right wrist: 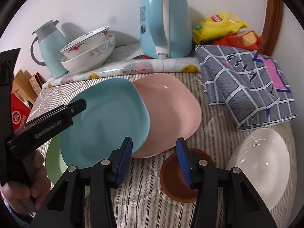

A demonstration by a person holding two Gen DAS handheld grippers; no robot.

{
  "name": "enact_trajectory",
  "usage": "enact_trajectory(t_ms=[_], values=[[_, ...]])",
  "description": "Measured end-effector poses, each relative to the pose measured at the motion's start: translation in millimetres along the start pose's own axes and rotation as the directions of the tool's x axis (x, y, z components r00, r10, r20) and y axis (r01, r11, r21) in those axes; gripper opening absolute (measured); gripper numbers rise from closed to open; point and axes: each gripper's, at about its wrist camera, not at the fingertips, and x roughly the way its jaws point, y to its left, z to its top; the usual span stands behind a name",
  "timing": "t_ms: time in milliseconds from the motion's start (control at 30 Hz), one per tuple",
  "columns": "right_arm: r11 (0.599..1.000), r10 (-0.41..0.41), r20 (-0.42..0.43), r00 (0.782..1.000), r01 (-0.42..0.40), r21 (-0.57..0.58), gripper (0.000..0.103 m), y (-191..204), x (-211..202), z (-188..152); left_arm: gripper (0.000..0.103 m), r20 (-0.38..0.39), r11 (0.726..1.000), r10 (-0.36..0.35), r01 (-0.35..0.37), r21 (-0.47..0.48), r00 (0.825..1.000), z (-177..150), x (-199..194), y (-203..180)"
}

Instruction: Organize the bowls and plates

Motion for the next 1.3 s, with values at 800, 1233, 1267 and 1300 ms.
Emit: enact_trajectory(t_ms=[800,1233,1267,1300], values=[[1.000,-0.025,0.021,0.999,0.025,-0.004,0.008,6.4,2.1,7.4,0.009,0.010,0.999,-0.044,0.044,0.000,0.999,-11.9,-13.8,7.9],[1.000,-0.025,0.071,0.997,0.026,-0.008,0.006,17.7,-27.8,1.3,0.009,0.045,0.998,-0.050,0.051,-0.023,0.998,-18.8,-45.2,14.2],[1.000,-0.024,0.074,0.997,0.024,-0.010,0.006,18.7,-29.6,0.7,0.009,0.046,0.998,-0.047,0.048,-0.029,0.998,-20.2,-48.4,15.7],[1.000,-0.019,0.077,0.997,0.020,-0.012,0.006,20.0,-31.5,0.2,0.009,0.048,0.998,-0.046,0.048,-0.032,0.998,-20.9,-50.5,16.8]])
